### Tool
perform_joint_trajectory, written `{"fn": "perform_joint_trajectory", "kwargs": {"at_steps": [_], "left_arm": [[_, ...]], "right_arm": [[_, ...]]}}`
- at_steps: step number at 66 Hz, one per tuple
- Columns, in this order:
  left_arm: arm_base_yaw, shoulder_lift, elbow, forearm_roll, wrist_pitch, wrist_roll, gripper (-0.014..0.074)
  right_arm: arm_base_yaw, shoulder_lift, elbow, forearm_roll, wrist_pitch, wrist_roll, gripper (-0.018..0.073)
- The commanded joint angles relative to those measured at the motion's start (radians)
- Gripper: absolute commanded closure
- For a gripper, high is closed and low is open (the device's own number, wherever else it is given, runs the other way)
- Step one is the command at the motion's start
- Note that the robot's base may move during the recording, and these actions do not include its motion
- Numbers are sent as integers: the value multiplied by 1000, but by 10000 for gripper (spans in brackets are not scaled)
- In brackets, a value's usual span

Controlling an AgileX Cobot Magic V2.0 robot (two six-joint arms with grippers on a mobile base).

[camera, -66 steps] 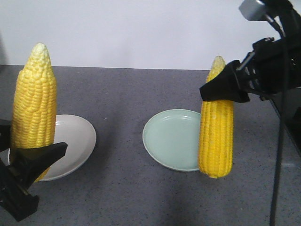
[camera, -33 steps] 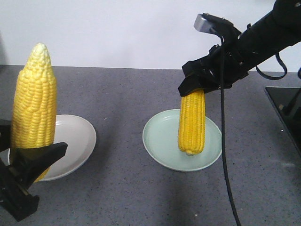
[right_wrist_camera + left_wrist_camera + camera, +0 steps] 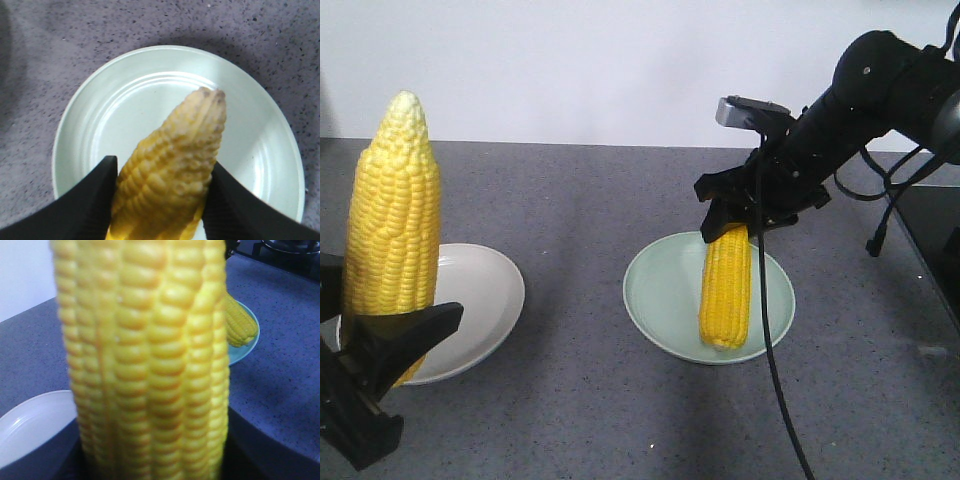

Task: Distribute corn equally
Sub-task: 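Lay the cob flat on the green plate and open the right gripper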

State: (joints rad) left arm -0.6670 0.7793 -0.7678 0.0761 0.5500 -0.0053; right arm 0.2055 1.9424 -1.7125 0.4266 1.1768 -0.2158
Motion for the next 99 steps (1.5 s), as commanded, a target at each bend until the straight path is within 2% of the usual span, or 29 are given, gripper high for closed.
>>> {"fn": "perform_joint_trajectory", "kwargs": {"at_steps": [1, 12, 20, 46, 53, 76, 99], "left_arm": [[-1, -6, -27, -6, -78, -6, 228], [-1, -6, -27, -6, -78, -6, 228], [-1, -6, -27, -6, -78, -6, 228], [-1, -6, -27, -6, -80, -6, 228], [-1, -6, -27, -6, -79, -6, 228], [-1, -5, -27, -6, -77, -6, 228], [-1, -5, -27, -6, -78, -6, 228]], "right_arm": [[-3, -24, -32, 25, -37, 6, 314], [-3, 18, -32, 25, -39, 20, 308], [-3, 37, -31, 23, -41, 24, 267], [-3, 44, -31, 18, -67, 23, -21], [-3, 32, -31, 18, -58, 16, -59], [3, -163, -7, -54, -62, 5, -19], [154, -511, 300, -215, -262, 9, -8]]}}
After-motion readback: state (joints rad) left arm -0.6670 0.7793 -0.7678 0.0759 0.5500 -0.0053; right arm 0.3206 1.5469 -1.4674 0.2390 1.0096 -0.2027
